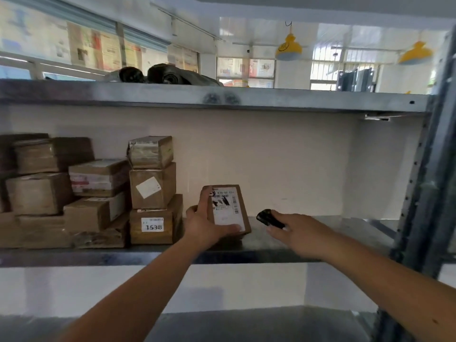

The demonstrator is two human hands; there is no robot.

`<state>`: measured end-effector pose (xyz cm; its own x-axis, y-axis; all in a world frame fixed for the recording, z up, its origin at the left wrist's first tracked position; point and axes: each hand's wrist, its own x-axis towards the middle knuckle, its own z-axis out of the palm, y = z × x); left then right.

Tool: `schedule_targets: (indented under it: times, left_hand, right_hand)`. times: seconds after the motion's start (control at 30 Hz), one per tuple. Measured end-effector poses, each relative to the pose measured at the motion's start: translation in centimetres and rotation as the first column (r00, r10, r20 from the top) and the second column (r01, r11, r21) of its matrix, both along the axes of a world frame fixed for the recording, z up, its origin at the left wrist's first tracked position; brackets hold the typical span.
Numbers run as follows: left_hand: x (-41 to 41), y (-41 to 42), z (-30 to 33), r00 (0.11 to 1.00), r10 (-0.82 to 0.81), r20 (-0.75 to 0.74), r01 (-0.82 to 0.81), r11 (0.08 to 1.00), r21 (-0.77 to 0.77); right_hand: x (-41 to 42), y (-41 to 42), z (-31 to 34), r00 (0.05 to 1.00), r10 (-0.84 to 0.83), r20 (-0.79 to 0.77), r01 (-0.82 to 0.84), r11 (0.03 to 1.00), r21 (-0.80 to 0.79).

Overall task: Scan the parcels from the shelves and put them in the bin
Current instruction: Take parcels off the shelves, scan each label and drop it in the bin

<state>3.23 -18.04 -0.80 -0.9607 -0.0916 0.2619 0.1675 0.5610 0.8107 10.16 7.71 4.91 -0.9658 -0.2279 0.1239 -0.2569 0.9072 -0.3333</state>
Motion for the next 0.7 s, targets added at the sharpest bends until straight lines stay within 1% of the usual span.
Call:
schedule_targets:
  times: [0.07,0.27,0.37,0.5,0.57,0.63,0.7]
  left_hand:
    - [1.1,0.3,-0.1,1.000,-0.010,-0.024,0.010,1.000,-0.003]
    - [2.9,1.0,-1.5,0.975,-0.057,-0.213,0.039,0.996,-0.084]
    - [3.3,1.2,-1.9,0.968,-0.064,-0.243,0.034,0.991,-0.128]
    - [3.6,1.4,-2.4,0.960,-0.084,-0.268,0.044,0.987,-0.154]
    - [3.8,1.5,-2.5,0.951,-0.088,-0.298,0.031,0.981,-0.190]
    - [4.1,1.5,-2.6,0.955,-0.081,-0.286,0.024,0.980,-0.198]
    - [4.2,1.5,-2.7,0.950,-0.095,-0.299,0.031,0.977,-0.211]
  right_hand:
    - [1.3,0.1,-0.4,0.999,0.014,0.032,-0.014,1.000,-0.005]
    - [4.4,0.5,-2.0,0.997,-0.005,0.080,-0.002,0.997,0.082]
    - [5.4,1.0,-2.8,0.996,-0.017,0.093,0.005,0.992,0.126]
    - [6.8,1.7,-4.1,0.996,-0.025,0.084,0.015,0.993,0.120]
    - [7.6,1.8,-4.4,0.994,-0.039,0.098,0.023,0.987,0.162]
    - [8.4,1.7,-4.5,0.994,-0.041,0.104,0.019,0.979,0.204]
    - [9.3,1.7,-4.6,0.994,-0.041,0.098,0.021,0.980,0.199]
